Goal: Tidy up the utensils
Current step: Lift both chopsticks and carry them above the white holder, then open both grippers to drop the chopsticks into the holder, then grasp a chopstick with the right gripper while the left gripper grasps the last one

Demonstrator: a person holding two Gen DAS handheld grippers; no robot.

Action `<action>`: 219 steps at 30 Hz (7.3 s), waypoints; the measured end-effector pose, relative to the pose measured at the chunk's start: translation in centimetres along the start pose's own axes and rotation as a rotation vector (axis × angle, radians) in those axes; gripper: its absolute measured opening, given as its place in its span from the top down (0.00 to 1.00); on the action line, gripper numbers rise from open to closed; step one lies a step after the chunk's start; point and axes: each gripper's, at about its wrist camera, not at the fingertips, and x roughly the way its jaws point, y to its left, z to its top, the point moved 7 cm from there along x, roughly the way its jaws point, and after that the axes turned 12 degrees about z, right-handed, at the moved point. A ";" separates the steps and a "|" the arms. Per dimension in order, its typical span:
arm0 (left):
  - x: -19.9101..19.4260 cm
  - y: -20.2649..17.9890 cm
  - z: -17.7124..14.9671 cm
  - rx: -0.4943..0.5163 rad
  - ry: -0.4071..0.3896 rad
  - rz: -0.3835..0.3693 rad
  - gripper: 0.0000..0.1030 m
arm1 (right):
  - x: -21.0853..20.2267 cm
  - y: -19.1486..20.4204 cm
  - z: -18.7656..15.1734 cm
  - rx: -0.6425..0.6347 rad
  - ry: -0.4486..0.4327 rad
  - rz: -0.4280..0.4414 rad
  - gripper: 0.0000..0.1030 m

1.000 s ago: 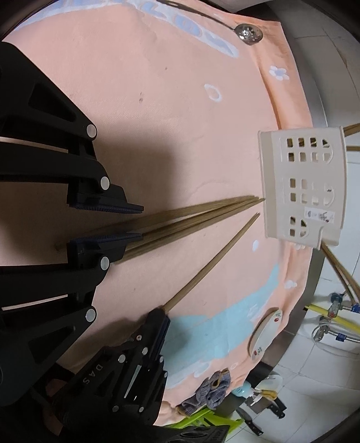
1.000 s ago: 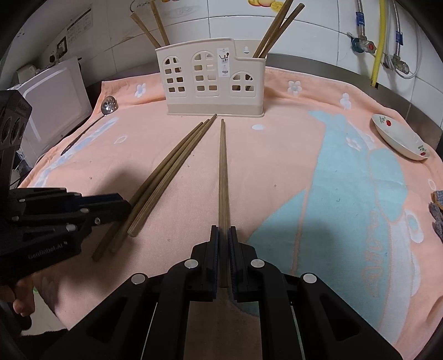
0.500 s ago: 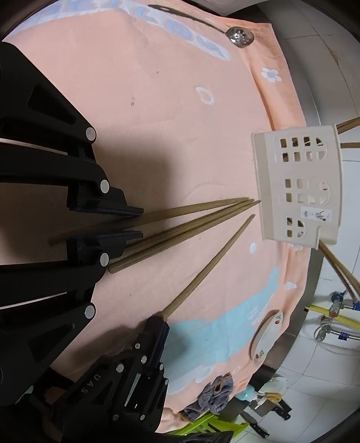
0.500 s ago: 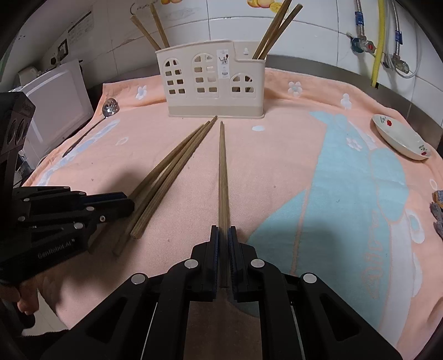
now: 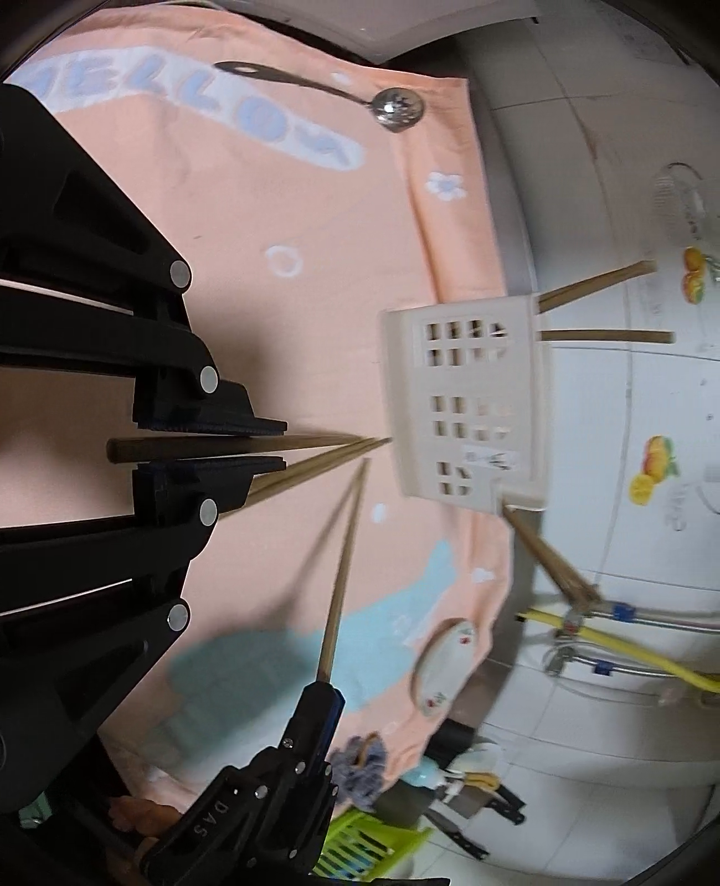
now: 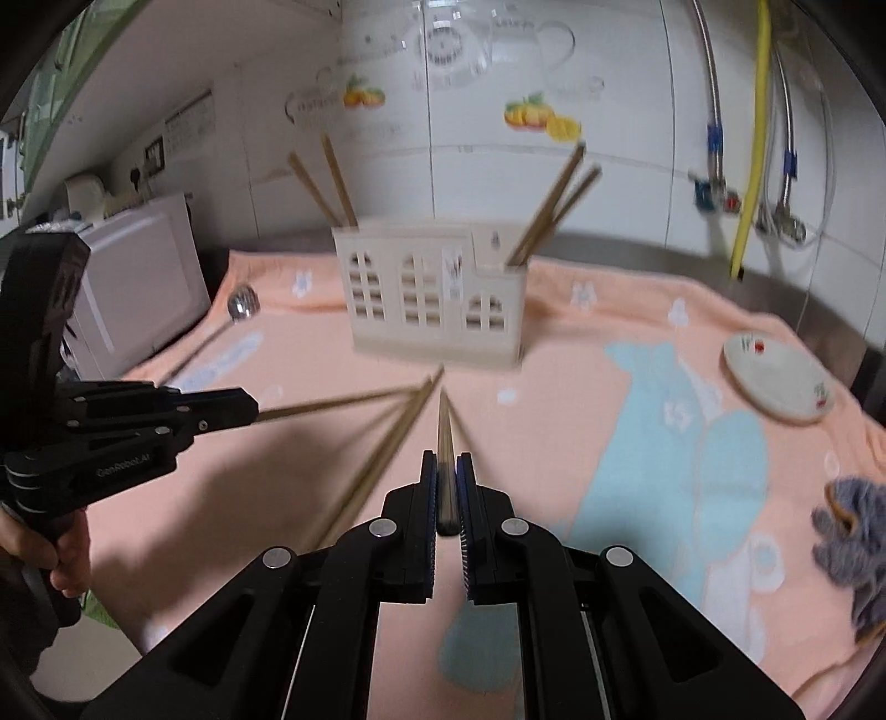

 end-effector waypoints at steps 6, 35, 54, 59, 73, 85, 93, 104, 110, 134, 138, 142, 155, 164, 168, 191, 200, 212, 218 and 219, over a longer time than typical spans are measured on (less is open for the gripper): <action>-0.7 0.5 2.5 -0.009 -0.053 -0.018 0.95 | 0.1 0.3 3.2 -0.023 -0.031 0.026 0.93; 3.4 0.7 -4.2 -0.032 0.066 -0.037 0.97 | 0.1 -0.5 3.6 -0.010 -0.040 0.012 0.93; 5.6 0.6 -5.8 0.006 0.131 -0.014 0.81 | 0.0 -0.4 3.7 -0.020 -0.043 0.007 0.93; 6.0 0.7 -6.2 0.027 0.147 0.011 0.90 | 0.0 -0.5 3.7 -0.019 -0.044 0.008 0.93; 0.9 1.7 0.2 0.023 -0.030 0.014 0.95 | -1.3 0.2 7.8 -0.075 -0.072 0.025 0.93; -1.4 0.8 7.7 0.086 -0.137 -0.025 0.95 | -1.8 -0.7 15.3 -0.105 -0.074 0.069 0.93; -4.4 0.5 13.9 0.097 -0.249 -0.046 0.95 | -2.6 -1.8 20.9 -0.101 -0.110 0.086 0.93; -4.9 1.8 21.6 0.095 -0.363 0.064 0.95 | -0.4 -3.5 24.1 -0.089 -0.157 0.045 0.93; -1.8 3.3 21.3 0.086 -0.305 0.105 0.95 | 0.4 -4.2 24.7 -0.070 -0.176 0.037 0.93; 1.1 4.1 21.5 0.084 -0.233 0.083 0.94 | 7.4 -5.8 23.3 -0.038 -0.109 -0.004 0.93; 1.3 4.3 21.6 0.080 -0.222 0.087 0.94 | 7.9 -6.1 22.4 -0.025 -0.089 -0.001 0.93; 1.5 4.5 21.4 0.076 -0.210 0.093 0.93 | 7.8 -6.4 22.1 -0.018 -0.087 -0.005 0.93; -1.7 5.3 20.0 0.033 -0.263 0.088 0.70 | 2.7 -4.4 17.8 -0.016 -0.121 0.008 0.75; -4.0 6.5 15.5 -0.019 -0.275 0.115 0.49 | 4.0 -0.7 7.0 0.013 0.038 0.067 0.75; -4.1 7.4 13.2 -0.059 -0.255 0.129 0.38 | 5.3 1.0 2.1 0.045 0.110 0.087 0.75; -2.7 11.8 5.8 -0.151 -0.183 0.211 0.16 | 9.6 3.6 -6.5 0.210 0.248 0.073 0.89; -2.3 12.3 4.9 -0.177 -0.164 0.207 0.15 | 9.9 4.3 -6.8 0.116 0.261 -0.006 0.89; -1.8 10.0 3.1 -0.144 -0.126 0.180 0.15 | 8.4 3.3 -6.4 0.129 0.207 -0.013 0.94; -0.8 7.3 0.5 -0.116 -0.074 0.132 0.16 | 6.1 3.1 -4.5 0.094 0.132 -0.001 0.94; -0.6 6.7 0.0 -0.108 -0.063 0.118 0.16 | 5.5 3.1 -4.0 0.086 0.115 0.004 0.94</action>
